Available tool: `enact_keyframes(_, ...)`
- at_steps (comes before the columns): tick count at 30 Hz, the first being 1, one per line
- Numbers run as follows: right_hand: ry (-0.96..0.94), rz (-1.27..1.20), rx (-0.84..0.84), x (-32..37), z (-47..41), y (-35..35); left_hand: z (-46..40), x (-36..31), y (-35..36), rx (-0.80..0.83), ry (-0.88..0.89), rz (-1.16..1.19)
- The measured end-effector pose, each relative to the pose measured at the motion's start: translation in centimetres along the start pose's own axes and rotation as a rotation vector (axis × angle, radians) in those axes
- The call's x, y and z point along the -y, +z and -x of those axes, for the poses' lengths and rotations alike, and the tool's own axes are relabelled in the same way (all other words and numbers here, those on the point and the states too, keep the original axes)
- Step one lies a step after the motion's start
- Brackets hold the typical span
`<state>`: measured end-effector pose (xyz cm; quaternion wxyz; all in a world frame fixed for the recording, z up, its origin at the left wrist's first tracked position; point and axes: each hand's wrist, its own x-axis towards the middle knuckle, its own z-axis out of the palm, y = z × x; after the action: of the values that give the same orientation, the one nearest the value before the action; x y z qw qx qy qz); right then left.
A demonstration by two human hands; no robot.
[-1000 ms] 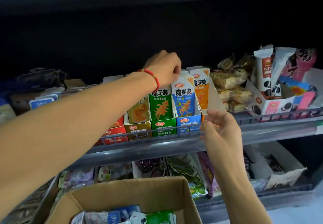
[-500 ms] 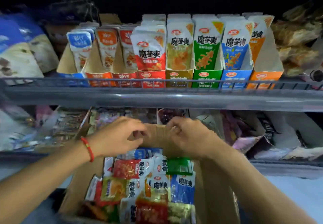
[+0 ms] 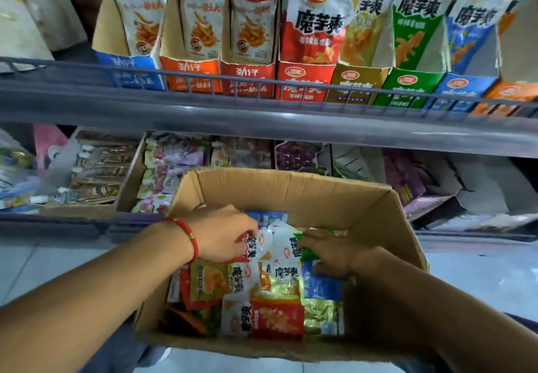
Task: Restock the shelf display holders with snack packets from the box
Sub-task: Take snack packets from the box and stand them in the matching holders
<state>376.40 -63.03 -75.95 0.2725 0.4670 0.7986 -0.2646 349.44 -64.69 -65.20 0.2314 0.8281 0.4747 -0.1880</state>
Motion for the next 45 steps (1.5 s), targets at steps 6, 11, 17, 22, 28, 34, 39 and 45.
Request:
enact_keyframes(6,0.002,0.089,-0.058,-1.4,0.5,0.6,0.1,0.1,-0.8,0.004,0.028,0.019)
enact_keyframes(11,0.029,0.291,-0.161,-0.9,-0.3,1.9,-0.1,-0.3,-0.9,-0.003,0.029,0.055)
enact_keyframes(17,0.046,0.436,-0.067,-0.3,0.6,0.5,0.0,-0.1,-0.8,0.015,0.021,0.043)
enact_keyframes(22,0.023,0.321,-0.024,0.4,2.4,-2.5,-0.1,-0.1,-1.2,-0.014,-0.001,0.1)
enact_keyframes(28,0.074,0.03,-0.205,0.9,8.2,-9.3,0.0,-1.6,-2.0,-0.07,0.004,0.315)
enact_keyframes(34,-0.039,-0.797,-0.324,2.0,11.9,-11.7,0.0,-3.2,-2.5,-0.157,0.024,0.907)
enact_keyframes(39,-0.021,-1.009,-0.442,2.7,12.5,-11.5,0.1,-2.7,-2.8,-0.248,0.011,1.195)
enact_keyframes(45,0.177,-0.564,-0.774,2.3,13.0,-11.4,0.9,-2.6,-3.6,-0.282,-0.134,1.326)
